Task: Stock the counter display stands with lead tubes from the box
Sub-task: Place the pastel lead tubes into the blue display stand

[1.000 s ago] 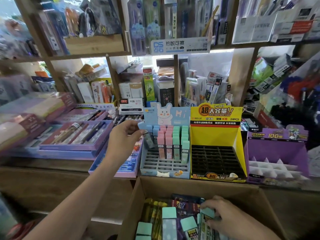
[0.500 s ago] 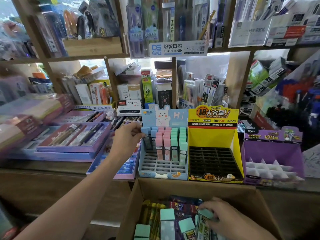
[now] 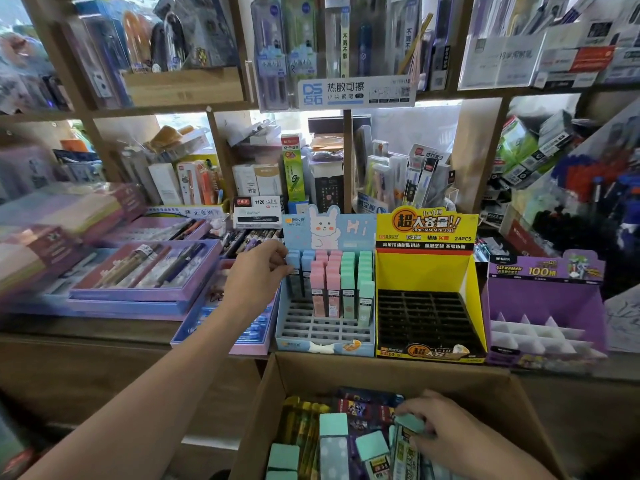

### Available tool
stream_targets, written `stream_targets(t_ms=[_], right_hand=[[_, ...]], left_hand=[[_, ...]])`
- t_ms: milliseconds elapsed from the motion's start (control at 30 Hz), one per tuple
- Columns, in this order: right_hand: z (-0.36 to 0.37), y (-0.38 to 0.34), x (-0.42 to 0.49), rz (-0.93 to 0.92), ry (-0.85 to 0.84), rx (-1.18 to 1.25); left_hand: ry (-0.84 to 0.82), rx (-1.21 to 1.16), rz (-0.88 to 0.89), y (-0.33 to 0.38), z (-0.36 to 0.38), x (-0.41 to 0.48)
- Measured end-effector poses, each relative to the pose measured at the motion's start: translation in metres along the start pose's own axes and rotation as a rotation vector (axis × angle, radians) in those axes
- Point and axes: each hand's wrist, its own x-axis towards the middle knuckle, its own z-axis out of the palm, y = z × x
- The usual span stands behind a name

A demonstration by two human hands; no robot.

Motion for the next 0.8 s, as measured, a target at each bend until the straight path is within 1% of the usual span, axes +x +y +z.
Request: stream_targets(t_ms=[133,233,433,567,700,800], right_hand=[[0.000,0.000,-0.001,0.003,-0.002,-0.008],[0.000,0.000,-0.002,0.009,-0.006,0.005],[0.001,0.002,-0.003,-0.003,0.005,0.011],[-0.002,-0.001,-0.006,-0.032,0.028,0.018],[-0.007,-0.010,-0.012,-0.065,0.034,0.023],[-0.011,-0.020,-0.022,-0.090,0.022,0.014]], left_hand=[[0.028,0.086,-0.006,-0.003,0.005,0.002],[0.060,0.103,-0.038,-0.007,0.009,0.001],[0.095,-0.046,-0.090,-0.007,0.009,-0.014],[0.140,-0.088,-0.040,-0.003,0.006,-0.046],[0.079,-0.223,-0.075,0.004,0.002,-0.093],[-0.026,-0.302,-0.119,0.010,0.001,-0.129]])
